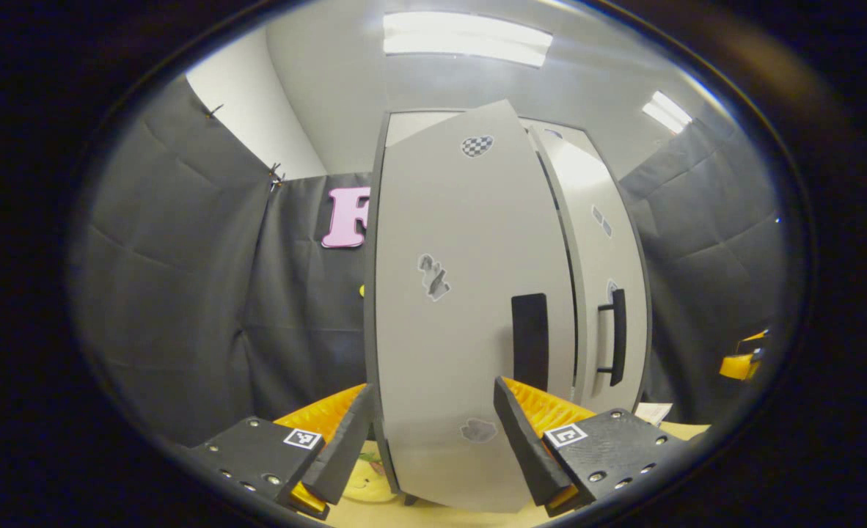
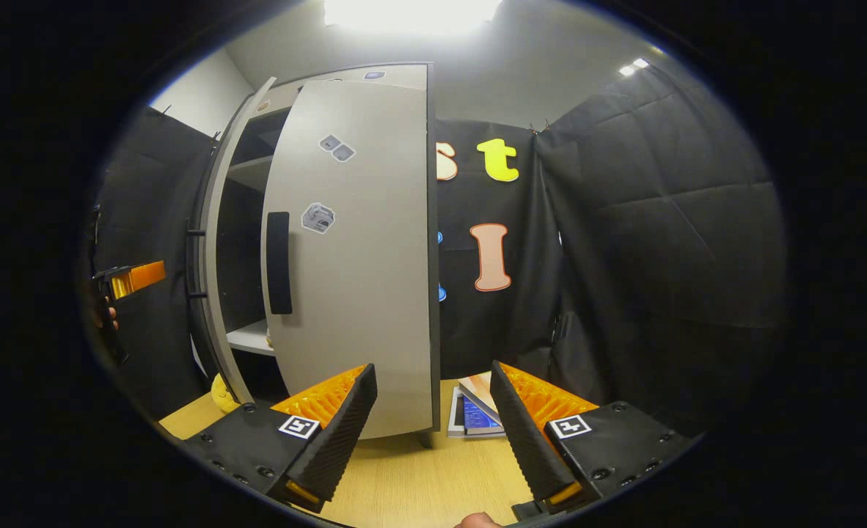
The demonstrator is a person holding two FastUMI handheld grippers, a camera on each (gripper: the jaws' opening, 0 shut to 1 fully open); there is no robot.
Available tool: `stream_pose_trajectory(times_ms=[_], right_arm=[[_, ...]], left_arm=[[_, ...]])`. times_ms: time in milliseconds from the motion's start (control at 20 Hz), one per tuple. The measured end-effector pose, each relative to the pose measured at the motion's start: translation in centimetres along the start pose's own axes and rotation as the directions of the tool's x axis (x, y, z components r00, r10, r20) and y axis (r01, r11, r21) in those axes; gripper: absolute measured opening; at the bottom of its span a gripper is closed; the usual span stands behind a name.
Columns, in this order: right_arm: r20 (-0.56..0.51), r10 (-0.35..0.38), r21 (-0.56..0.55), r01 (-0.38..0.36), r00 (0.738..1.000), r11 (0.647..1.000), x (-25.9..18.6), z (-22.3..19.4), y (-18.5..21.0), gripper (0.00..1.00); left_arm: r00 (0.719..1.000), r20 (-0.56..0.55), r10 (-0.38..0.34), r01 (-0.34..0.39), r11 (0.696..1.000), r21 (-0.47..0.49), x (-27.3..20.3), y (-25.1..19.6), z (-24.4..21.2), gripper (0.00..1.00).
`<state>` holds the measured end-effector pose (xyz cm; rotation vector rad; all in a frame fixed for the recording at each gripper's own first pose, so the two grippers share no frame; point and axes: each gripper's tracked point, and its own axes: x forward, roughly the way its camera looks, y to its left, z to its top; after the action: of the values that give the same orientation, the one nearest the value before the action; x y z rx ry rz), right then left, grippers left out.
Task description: Grab one shoe with the right hand and put it into the shoe cabinet, grab the other shoe with the left hand and put it into the shoe cabinet; then close the right door with the right hand and the left door with the left hand.
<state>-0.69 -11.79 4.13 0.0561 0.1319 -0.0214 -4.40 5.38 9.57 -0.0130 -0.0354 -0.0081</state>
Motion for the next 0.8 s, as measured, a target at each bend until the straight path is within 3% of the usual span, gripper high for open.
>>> stream_pose_trajectory(times_ms=[400,800], right_arm=[[0.05,0.083,-0.028,-0.082,0.995,0.996,-0.2,1.2,2.7,0.98],[0.058,0.096,-0.039,-0.093,0.994,0.995,-1.9,-1.4,4.9,0.98]], left_arm=[[0.996,-0.074,0.051,-0.047,0.998,0.047,-6.4,3.2,-4.7,0.94],[0.99,-0.086,0.107,-0.101,0.992,0.076,-11.7,4.3,-7.8,0.94]])
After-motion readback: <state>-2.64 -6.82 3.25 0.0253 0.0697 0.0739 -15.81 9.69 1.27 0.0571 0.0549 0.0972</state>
